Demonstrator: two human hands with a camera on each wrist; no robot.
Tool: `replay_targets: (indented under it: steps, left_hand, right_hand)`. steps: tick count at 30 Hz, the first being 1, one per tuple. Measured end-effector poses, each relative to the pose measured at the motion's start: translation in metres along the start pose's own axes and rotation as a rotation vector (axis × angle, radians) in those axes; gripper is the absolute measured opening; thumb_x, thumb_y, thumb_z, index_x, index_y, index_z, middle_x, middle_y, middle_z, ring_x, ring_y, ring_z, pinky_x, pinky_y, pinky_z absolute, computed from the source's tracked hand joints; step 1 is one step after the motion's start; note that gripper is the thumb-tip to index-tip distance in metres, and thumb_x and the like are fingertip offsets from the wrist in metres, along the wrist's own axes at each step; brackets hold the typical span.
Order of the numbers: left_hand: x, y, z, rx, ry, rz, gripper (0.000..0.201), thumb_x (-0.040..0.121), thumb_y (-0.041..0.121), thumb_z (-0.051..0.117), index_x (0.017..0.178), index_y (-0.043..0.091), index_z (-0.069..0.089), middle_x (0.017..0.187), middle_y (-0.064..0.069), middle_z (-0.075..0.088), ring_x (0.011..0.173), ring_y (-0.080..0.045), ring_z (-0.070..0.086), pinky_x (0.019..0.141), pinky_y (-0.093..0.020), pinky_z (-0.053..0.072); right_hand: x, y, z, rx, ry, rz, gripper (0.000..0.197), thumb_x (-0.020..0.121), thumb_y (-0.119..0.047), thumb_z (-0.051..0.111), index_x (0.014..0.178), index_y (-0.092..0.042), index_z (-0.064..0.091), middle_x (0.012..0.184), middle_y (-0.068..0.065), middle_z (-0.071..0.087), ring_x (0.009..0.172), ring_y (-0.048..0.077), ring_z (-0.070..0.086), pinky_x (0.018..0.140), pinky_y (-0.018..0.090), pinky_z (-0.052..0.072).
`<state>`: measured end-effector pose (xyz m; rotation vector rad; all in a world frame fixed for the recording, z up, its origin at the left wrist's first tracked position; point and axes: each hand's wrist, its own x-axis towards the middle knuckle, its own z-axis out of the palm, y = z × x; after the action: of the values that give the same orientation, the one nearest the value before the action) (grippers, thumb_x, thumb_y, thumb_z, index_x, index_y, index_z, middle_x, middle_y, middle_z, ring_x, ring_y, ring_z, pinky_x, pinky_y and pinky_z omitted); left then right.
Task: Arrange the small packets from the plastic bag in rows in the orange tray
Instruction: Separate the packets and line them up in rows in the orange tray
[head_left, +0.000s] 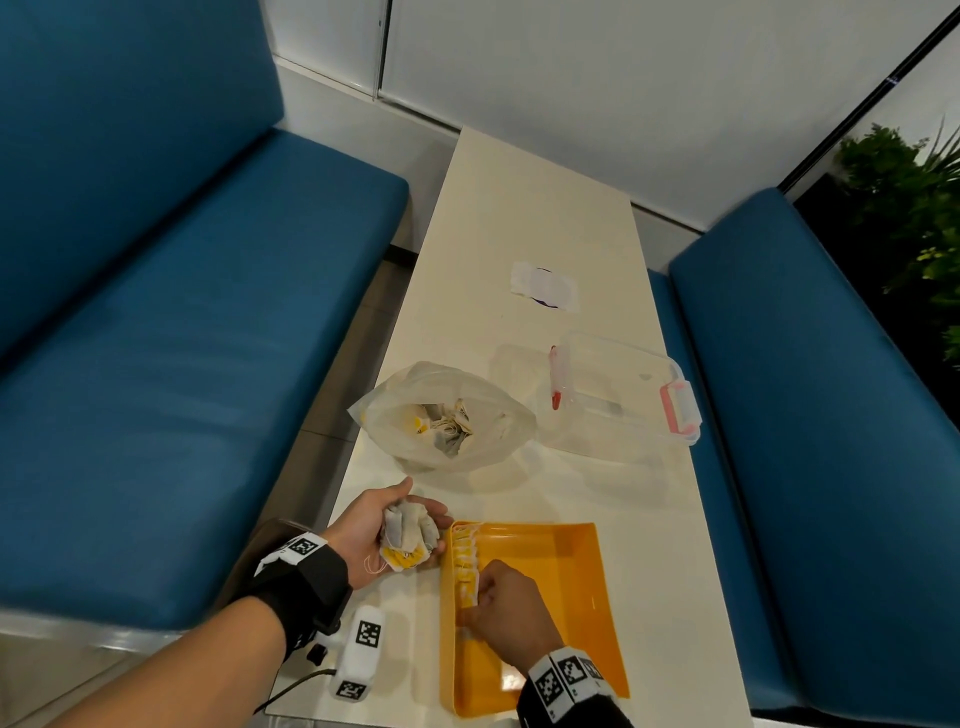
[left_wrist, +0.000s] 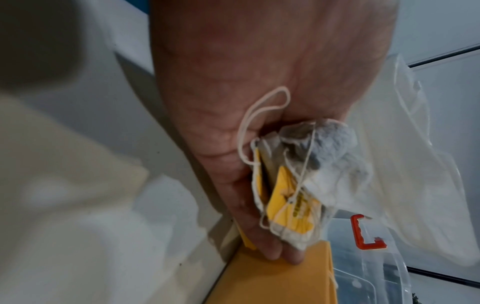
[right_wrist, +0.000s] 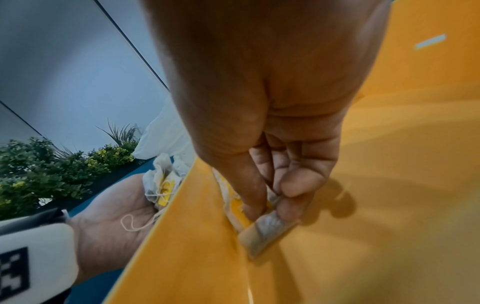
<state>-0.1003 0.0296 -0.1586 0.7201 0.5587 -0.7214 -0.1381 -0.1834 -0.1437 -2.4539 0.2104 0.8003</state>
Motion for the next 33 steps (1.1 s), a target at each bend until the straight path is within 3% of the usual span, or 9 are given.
replay_targets:
  steps: [4,7,10,13,16,21,24,29,33]
  left_hand:
    - [0.000,-0.001,0.000,0.003,-0.008,0.007,0.063,0.105,0.043,0.040,0.122,-0.014,0.061,0.103,-0.030,0.065,0.083,-0.040,0.065,0.083,-0.047,0.054]
    - [0.000,-0.003,-0.001,-0.003,-0.014,0.010,0.061,0.104,0.043,0.040,0.116,-0.011,0.064,0.105,-0.032,0.064,0.085,-0.041,0.065,0.086,-0.048,0.052]
    - [-0.001,-0.004,-0.002,-0.019,-0.023,0.004,0.061,0.104,0.045,0.041,0.115,-0.009,0.065,0.113,-0.033,0.064,0.088,-0.041,0.064,0.089,-0.048,0.051]
    - [-0.003,-0.003,-0.003,-0.058,-0.013,0.009,0.059,0.104,0.044,0.042,0.114,-0.008,0.066,0.122,-0.034,0.060,0.087,-0.040,0.065,0.088,-0.048,0.052]
    - [-0.007,-0.001,-0.003,-0.092,0.020,0.019,0.058,0.103,0.046,0.044,0.117,-0.007,0.064,0.126,-0.035,0.060,0.091,-0.039,0.067,0.083,-0.047,0.056]
    - [-0.011,0.002,0.002,-0.116,0.054,0.052,0.063,0.100,0.054,0.047,0.111,-0.006,0.065,0.103,-0.031,0.064,0.082,-0.038,0.067,0.074,-0.043,0.057]
    - [-0.012,0.002,0.005,-0.151,0.035,0.070,0.072,0.097,0.062,0.046,0.109,-0.005,0.065,0.090,-0.028,0.064,0.074,-0.037,0.066,0.067,-0.039,0.056]
    - [-0.015,0.002,0.009,-0.192,0.022,0.088,0.069,0.100,0.060,0.040,0.090,0.000,0.074,0.084,-0.020,0.070,0.070,-0.032,0.071,0.062,-0.033,0.057]
    - [-0.017,0.006,0.008,-0.168,0.046,0.090,0.067,0.104,0.054,0.034,0.091,0.000,0.072,0.079,-0.019,0.070,0.064,-0.029,0.071,0.054,-0.028,0.056]
  right_hand:
    - [0.003,-0.006,0.001,0.015,0.020,-0.026,0.019,0.072,-0.014,0.073,0.085,-0.021,0.061,0.081,-0.006,0.069,0.071,0.009,0.067,0.066,0.029,0.059]
    - [0.004,-0.008,0.001,0.023,0.042,-0.050,0.012,0.077,-0.013,0.069,0.083,-0.020,0.061,0.080,-0.007,0.067,0.065,0.003,0.061,0.052,0.015,0.048]
    - [0.004,-0.009,0.002,0.016,0.056,-0.060,0.010,0.079,-0.016,0.069,0.083,-0.022,0.061,0.081,-0.009,0.067,0.068,0.002,0.060,0.054,0.013,0.047]
    - [0.002,-0.009,-0.002,0.029,0.036,-0.031,0.018,0.074,-0.017,0.074,0.086,-0.022,0.061,0.083,-0.006,0.069,0.072,0.007,0.065,0.061,0.024,0.056]
    - [-0.001,-0.012,-0.017,-0.015,0.076,-0.037,0.027,0.080,-0.025,0.076,0.101,-0.021,0.060,0.092,-0.004,0.066,0.076,0.006,0.061,0.058,0.018,0.045]
    - [-0.015,-0.049,-0.036,0.048,0.219,-0.377,0.010,0.087,-0.025,0.069,0.095,-0.028,0.064,0.083,-0.007,0.061,0.078,0.008,0.059,0.073,0.028,0.053]
    - [-0.019,-0.075,-0.031,0.127,0.203,-0.539,0.009,0.087,-0.019,0.069,0.093,-0.026,0.069,0.085,-0.007,0.063,0.078,0.009,0.059,0.069,0.017,0.050]
    - [-0.014,-0.098,-0.018,0.111,0.143,-0.600,0.028,0.087,-0.020,0.066,0.114,-0.028,0.069,0.091,-0.009,0.060,0.075,0.003,0.056,0.071,0.009,0.045]
    - [-0.010,-0.099,-0.016,0.017,0.152,-0.632,0.021,0.085,-0.013,0.061,0.100,-0.027,0.061,0.094,-0.012,0.053,0.077,0.005,0.054,0.071,0.019,0.048]
